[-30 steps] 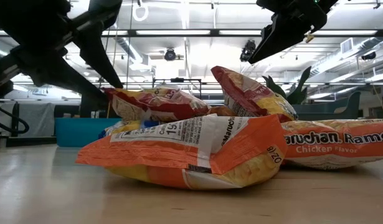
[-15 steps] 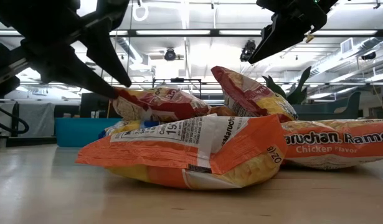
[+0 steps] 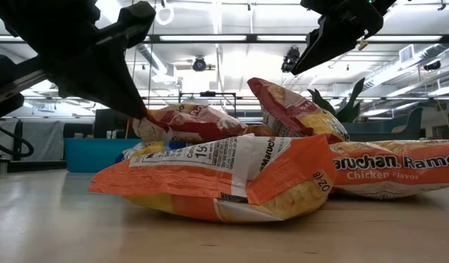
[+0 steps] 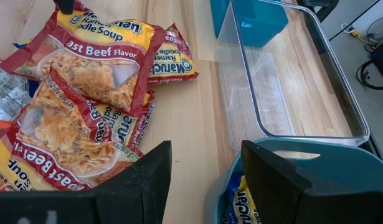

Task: Sort Maruchan noodles
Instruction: Put the red noodle pack into the transparent bin

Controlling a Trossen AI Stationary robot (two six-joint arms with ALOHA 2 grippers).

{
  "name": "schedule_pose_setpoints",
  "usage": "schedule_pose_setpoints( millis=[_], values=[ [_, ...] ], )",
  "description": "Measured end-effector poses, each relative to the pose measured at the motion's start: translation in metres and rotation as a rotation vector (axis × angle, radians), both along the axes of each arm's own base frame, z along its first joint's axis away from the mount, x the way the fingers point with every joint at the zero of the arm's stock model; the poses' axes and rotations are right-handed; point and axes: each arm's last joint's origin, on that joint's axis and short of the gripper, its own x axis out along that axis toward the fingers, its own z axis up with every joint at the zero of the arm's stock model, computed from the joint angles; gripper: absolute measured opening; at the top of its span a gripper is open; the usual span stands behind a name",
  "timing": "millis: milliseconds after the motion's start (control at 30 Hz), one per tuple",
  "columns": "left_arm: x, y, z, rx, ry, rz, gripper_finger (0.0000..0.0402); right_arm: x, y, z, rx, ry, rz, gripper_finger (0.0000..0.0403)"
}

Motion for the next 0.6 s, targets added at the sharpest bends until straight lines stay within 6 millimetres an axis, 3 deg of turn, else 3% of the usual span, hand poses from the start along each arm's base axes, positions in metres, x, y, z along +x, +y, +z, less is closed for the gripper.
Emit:
schedule_pose_setpoints(
  millis=[200,367,600],
  values=[
    [-0.005,0.001,0.012,0.023,-0.03,0.008,0.0008,0.0,0.0,0.0,0.0,0.0,0.0,0.0199],
    [-0.012,0.009,0.038,0.053,-0.134,0.05,0.0007,0.0,0.0,0.0,0.0,0.0,0.0,0.0199],
    [-0.011,0.043,0.074,0.097,-0.281,0.214,0.0006,0.001,0.0,0.001,0.0,-0.009,0.0,0.0199]
  ],
)
